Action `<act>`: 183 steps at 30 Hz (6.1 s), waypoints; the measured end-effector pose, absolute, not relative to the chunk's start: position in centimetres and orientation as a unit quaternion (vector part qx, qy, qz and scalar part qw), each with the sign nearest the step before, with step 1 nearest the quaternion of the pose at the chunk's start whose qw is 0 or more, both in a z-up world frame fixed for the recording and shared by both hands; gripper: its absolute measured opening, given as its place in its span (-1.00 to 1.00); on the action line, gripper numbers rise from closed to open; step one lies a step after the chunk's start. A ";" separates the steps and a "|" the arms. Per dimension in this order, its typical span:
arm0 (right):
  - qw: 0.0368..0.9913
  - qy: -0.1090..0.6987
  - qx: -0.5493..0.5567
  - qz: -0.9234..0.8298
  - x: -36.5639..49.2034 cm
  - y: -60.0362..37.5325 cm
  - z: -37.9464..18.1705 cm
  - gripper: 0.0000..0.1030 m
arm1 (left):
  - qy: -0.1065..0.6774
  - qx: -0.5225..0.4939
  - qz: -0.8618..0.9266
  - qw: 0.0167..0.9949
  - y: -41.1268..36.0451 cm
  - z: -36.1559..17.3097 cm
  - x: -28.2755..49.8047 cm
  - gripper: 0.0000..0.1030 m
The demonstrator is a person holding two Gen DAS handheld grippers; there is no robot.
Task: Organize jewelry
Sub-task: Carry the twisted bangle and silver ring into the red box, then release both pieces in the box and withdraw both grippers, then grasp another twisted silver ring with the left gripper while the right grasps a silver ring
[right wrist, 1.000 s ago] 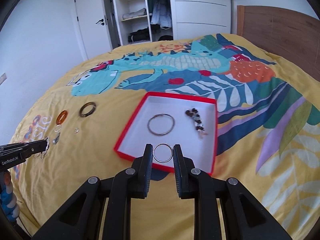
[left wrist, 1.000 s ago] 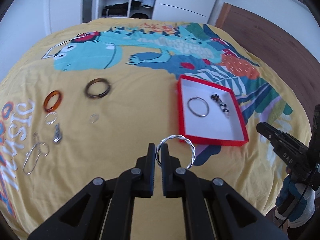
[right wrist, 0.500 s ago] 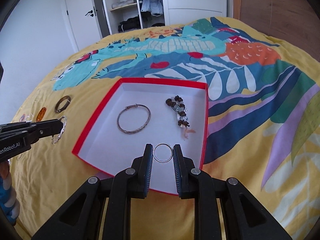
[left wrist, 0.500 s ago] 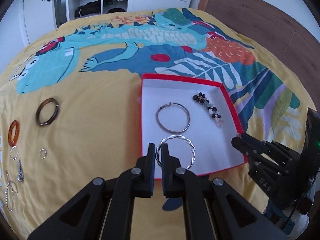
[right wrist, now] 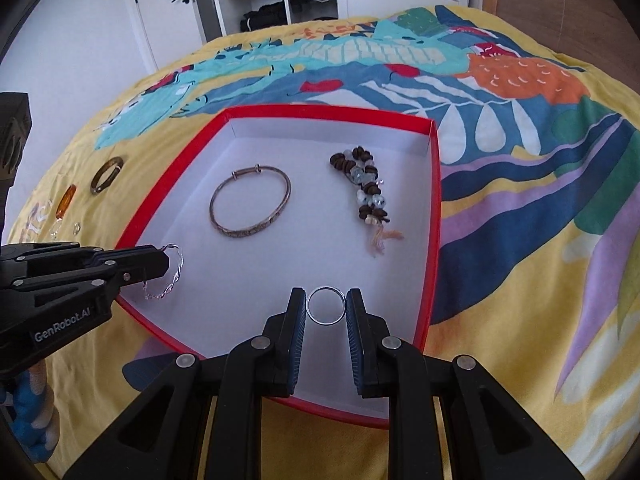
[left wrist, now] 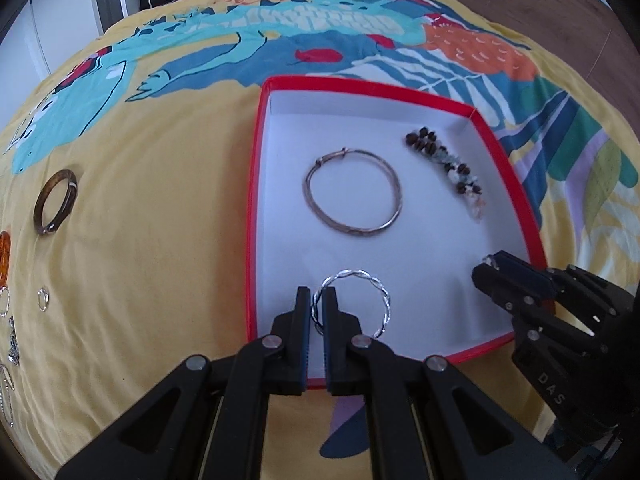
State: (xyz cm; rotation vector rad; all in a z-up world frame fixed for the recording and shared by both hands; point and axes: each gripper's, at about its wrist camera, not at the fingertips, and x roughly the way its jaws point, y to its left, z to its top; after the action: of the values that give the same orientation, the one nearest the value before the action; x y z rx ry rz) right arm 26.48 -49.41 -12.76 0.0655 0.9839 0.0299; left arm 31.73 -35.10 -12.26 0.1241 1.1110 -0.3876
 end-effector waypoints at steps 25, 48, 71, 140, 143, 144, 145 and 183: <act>0.878 0.479 0.005 -0.005 25.0 -49.4 -10.8 -0.39 | 0.509 0.053 -0.199 0.836 -34.4 -9.3 30.3 -0.64; 0.940 0.337 0.053 -0.011 10.9 -44.0 7.1 -0.14 | 0.417 0.046 -0.148 0.896 -19.5 6.2 16.2 -0.63; 0.963 0.263 0.037 0.048 2.5 -32.3 15.2 -0.04 | 0.332 -0.023 -0.010 0.943 5.0 12.2 5.8 -0.32; 0.873 0.461 0.019 0.157 31.2 -20.6 -9.9 -0.03 | 0.509 -0.061 -0.040 0.858 4.7 -9.7 34.6 -0.33; 0.871 0.463 0.017 0.163 32.8 -19.7 -10.9 -0.04 | 0.524 -0.059 -0.033 0.849 4.4 -11.3 36.5 -0.33; 0.871 0.464 0.016 0.164 33.4 -19.4 -11.3 -0.05 | 0.527 -0.057 -0.030 0.847 4.4 -11.7 36.8 -0.34; 0.870 0.464 0.017 0.165 33.9 -19.3 -11.6 -0.05 | 0.531 -0.056 -0.027 0.845 4.3 -12.2 37.2 -0.40; 0.871 0.458 -0.009 0.179 35.5 -17.1 -14.7 -0.60 | 0.530 -0.029 -0.026 0.847 3.5 -13.8 38.0 -1.00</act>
State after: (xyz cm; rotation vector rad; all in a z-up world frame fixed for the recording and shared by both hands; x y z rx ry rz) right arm 35.48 -17.15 -14.71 -0.0198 0.9585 0.3733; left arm 37.98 3.45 -13.77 -0.0619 1.1183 -0.0550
